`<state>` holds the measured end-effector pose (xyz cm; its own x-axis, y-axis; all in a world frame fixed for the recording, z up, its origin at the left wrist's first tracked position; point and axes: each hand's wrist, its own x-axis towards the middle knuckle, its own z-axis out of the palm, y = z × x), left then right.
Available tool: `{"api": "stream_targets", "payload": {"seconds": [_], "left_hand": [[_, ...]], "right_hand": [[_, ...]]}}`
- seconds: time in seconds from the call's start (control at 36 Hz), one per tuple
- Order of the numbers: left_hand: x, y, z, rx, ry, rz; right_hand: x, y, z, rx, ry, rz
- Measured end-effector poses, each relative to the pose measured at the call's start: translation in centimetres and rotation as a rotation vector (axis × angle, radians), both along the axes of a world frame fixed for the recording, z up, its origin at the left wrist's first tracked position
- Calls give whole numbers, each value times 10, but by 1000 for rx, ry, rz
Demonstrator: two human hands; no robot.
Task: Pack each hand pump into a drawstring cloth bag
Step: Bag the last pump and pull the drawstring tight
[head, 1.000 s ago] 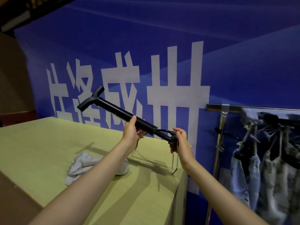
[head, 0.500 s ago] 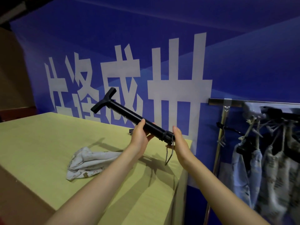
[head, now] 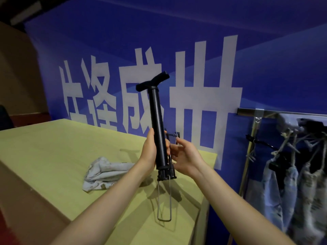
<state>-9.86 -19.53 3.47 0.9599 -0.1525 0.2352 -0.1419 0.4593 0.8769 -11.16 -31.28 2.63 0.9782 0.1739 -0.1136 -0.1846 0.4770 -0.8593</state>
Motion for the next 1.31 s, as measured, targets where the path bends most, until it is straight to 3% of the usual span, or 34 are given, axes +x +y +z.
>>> {"api": "stream_targets", "payload": {"seconds": [0.11, 0.22, 0.39, 0.64, 0.78, 0.83, 0.97, 1.22, 1.31], "left_hand": [[-3, 6, -6, 159, 26, 72], [-14, 14, -11, 333, -64, 109], [-24, 34, -15, 432, -131, 96], [-16, 45, -21, 707, -120, 79], [-16, 41, -16, 610, -85, 136], [-17, 41, -11, 592, -35, 131], [-12, 39, -13, 635, -113, 74], [-14, 34, -15, 542, 78, -31], [-19, 29, -17, 628, 15, 16]], "right_hand": [[5, 7, 7, 152, 64, -36], [25, 0, 19, 102, 18, -170], [36, -14, 28, 72, -88, -203], [22, -27, 57, -346, -361, -329], [18, -35, 65, -650, -433, -348], [17, -37, 69, -617, -433, -314], [10, -43, 75, -567, -487, -239], [0, -44, 93, -489, -584, -152], [0, -48, 98, -404, -543, -93]]}}
